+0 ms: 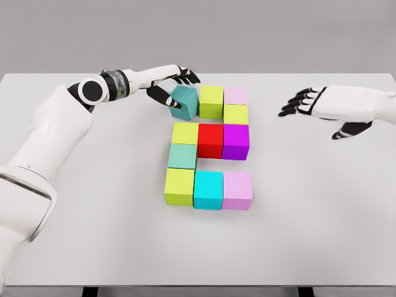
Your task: Assemble the squares on the desktop into the number 2
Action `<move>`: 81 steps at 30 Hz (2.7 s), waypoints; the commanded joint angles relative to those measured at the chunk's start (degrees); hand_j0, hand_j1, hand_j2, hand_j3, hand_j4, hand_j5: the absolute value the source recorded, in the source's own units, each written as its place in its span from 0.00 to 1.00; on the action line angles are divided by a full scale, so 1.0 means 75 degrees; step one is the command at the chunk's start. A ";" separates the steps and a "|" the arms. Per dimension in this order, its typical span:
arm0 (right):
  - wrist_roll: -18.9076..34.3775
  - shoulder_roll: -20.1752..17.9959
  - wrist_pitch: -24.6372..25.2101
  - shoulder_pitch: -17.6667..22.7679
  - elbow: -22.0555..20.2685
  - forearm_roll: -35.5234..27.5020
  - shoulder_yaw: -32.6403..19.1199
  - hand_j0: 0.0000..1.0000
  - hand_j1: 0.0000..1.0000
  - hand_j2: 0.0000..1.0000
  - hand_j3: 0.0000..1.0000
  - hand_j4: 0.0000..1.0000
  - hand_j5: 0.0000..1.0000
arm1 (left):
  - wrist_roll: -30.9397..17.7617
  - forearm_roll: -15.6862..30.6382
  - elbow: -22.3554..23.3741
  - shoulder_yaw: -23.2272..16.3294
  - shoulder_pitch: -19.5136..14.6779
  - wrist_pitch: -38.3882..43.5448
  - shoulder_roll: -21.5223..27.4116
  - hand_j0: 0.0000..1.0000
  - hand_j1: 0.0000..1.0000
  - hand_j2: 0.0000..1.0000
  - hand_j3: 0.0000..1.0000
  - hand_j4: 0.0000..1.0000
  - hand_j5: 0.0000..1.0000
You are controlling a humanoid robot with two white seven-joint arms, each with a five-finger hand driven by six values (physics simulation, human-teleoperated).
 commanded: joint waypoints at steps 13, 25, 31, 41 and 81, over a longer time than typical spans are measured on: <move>-0.0003 -0.0346 0.0018 0.0246 0.0176 -0.0087 -0.0419 1.00 1.00 1.00 1.00 1.00 1.00 | 0.0015 0.0062 -0.0067 -0.0027 0.0035 -0.0091 -0.0119 0.80 0.80 0.80 0.80 0.80 0.80; -0.0003 -0.0499 0.0018 0.0352 0.0141 -0.0075 -0.0419 1.00 1.00 1.00 1.00 1.00 1.00 | 0.0425 -0.0079 0.0214 -0.0214 0.0023 -0.0009 -0.0248 0.80 0.80 0.80 0.80 0.80 0.80; -0.0003 -0.0522 0.0018 0.0363 -0.0082 -0.0087 -0.0419 1.00 1.00 1.00 1.00 1.00 1.00 | 0.0483 -0.0079 0.0214 -0.0191 0.0000 -0.0009 -0.0260 0.80 0.80 0.80 0.80 0.80 0.80; -0.0003 -0.0627 0.0018 0.0375 -0.0129 -0.0087 -0.0419 1.00 1.00 1.00 1.00 1.00 1.00 | 0.0694 -0.0090 0.0507 -0.0179 -0.0082 0.0026 -0.0471 0.79 0.79 0.79 0.79 0.79 0.79; -0.0003 -0.0768 0.0018 0.0445 -0.0117 -0.0040 -0.0665 1.00 1.00 1.00 1.00 1.00 1.00 | 0.0765 0.0975 -0.1707 -0.0858 0.0141 -0.0431 0.1251 0.91 0.91 0.91 0.91 0.91 0.91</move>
